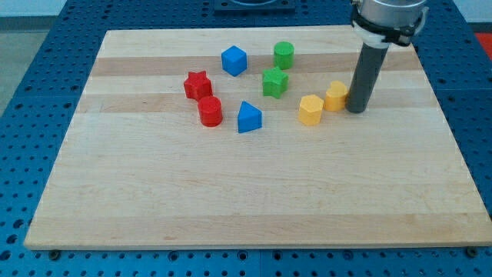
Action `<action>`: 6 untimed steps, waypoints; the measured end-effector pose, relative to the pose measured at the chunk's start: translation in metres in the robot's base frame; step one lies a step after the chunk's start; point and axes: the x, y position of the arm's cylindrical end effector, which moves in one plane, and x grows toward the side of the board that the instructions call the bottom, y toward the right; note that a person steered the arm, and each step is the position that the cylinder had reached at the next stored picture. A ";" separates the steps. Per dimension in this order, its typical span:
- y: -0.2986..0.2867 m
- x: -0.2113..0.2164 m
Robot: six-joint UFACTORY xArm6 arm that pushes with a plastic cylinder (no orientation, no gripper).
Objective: Point your arm at green star
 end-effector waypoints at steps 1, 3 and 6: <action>0.003 -0.004; 0.018 0.009; -0.009 0.009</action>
